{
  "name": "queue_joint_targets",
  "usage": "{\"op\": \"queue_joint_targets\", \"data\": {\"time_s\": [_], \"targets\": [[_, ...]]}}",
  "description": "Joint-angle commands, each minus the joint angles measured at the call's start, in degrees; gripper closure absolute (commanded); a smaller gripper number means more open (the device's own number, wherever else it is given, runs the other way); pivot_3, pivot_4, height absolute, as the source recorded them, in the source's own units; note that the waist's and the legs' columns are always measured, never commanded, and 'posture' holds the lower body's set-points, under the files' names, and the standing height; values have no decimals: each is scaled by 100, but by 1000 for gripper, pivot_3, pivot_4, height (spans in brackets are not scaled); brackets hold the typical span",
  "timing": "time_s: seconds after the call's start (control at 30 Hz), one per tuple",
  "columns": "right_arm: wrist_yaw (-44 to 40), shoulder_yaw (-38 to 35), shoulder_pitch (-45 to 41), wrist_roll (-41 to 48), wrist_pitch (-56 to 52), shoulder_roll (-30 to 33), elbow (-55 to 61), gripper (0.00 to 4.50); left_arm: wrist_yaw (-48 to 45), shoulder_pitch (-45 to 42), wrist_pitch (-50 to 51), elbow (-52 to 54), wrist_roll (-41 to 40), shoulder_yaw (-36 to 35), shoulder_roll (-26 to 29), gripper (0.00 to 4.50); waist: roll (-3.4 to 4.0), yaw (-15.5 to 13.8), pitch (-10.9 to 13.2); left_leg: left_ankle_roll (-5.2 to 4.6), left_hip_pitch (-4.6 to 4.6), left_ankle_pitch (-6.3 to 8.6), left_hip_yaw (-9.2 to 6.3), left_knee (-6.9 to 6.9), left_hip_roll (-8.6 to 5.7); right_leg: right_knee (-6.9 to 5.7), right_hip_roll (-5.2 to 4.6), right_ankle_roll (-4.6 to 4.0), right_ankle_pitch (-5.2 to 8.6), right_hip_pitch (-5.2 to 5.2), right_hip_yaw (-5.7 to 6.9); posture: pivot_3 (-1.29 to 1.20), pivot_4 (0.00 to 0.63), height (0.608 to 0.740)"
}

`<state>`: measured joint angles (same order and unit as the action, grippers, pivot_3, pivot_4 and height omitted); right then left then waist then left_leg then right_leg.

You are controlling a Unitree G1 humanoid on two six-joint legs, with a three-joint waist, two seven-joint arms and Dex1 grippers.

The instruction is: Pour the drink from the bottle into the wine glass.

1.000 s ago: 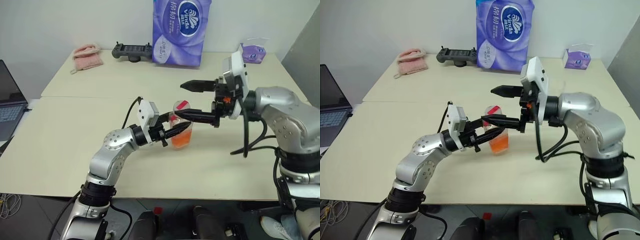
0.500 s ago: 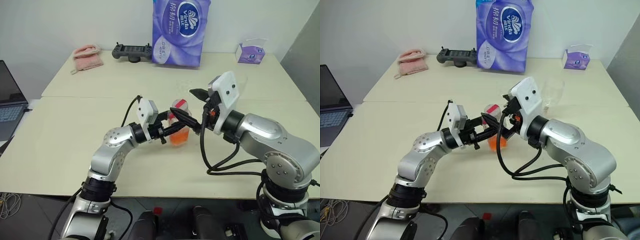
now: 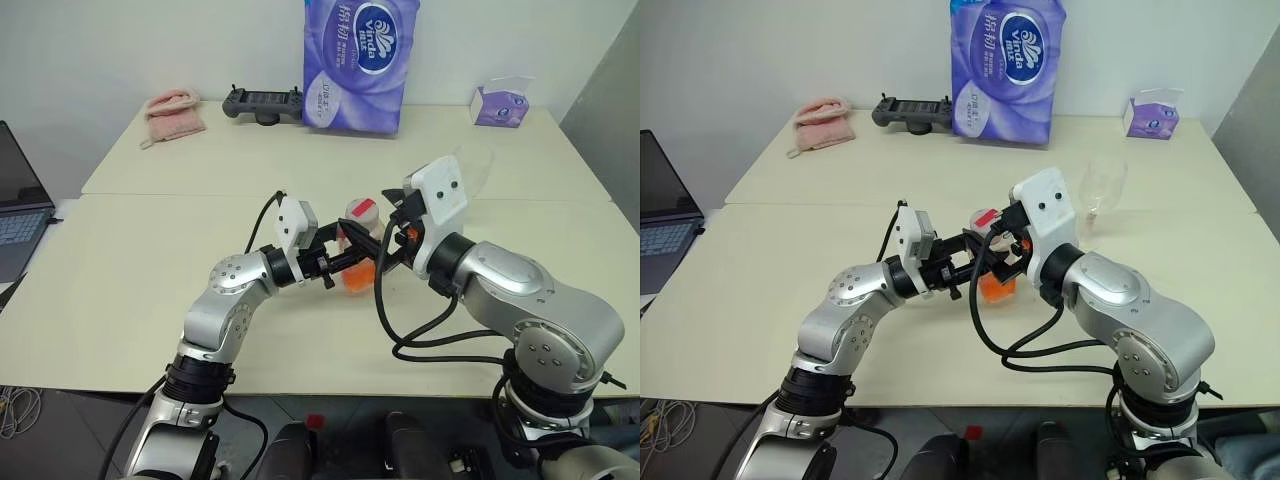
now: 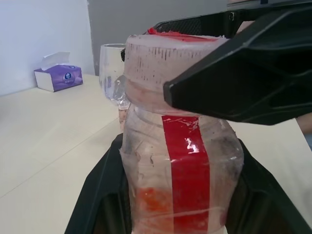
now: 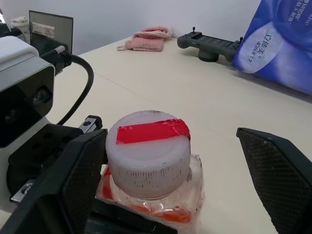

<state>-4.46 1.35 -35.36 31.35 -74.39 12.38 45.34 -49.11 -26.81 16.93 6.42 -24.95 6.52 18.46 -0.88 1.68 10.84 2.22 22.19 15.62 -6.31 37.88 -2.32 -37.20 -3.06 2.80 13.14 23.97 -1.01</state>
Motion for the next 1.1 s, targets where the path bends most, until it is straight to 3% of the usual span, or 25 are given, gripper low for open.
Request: {"op": "queue_joint_targets", "data": {"time_s": [0.03,0.27,0.43,0.5,0.63,0.77,0.93,1.1], "targets": [[83,-53,-130,-50,40,-59,196,379,26,-23,-116,215,-58,-104,-28,2694,0,1,0,0,0,0,-1,0,0,0,0,0,0,0,0,0,150,740],[75,-4,-122,-104,-5,12,212,2632,34,-11,-118,227,-57,-96,-16,2694,0,3,0,0,0,0,-1,0,0,-1,1,0,0,0,1,0,150,740],[-78,-106,-157,-128,195,208,17,2632,31,-55,-127,195,-47,-92,-18,2695,0,4,0,0,0,0,-1,0,0,-1,1,0,0,0,1,0,150,740],[-504,-192,-236,-120,575,543,-353,2632,47,-84,-117,192,-48,-88,-27,2703,0,3,0,0,0,0,0,1,-1,-1,1,0,0,0,0,0,150,740],[-2906,-336,-556,553,1834,1400,-1696,2632,72,-117,-93,202,-49,-53,-61,2703,0,11,0,-2,-8,0,5,4,-5,10,2,0,0,-15,2,0,150,740],[-5644,318,-1470,466,3401,1919,-3477,2632,56,-130,-123,198,6,39,-118,2703,-1,21,1,-5,-29,1,6,4,-4,21,5,2,1,-42,7,0,150,740],[-7342,1053,-2470,-148,4584,1689,-5142,2632,84,-138,-114,245,-3,13,-117,2704,0,81,1,-4,-37,1,4,-1,9,8,14,1,0,-37,6,0,150,740],[-7907,1242,-2896,-624,5121,1432,-6185,2632,165,-20,-93,409,14,5,-130,2711,0,58,1,-1,-30,0,-3,-1,2,11,6,-1,-1,-35,4,0,150,740]]}}
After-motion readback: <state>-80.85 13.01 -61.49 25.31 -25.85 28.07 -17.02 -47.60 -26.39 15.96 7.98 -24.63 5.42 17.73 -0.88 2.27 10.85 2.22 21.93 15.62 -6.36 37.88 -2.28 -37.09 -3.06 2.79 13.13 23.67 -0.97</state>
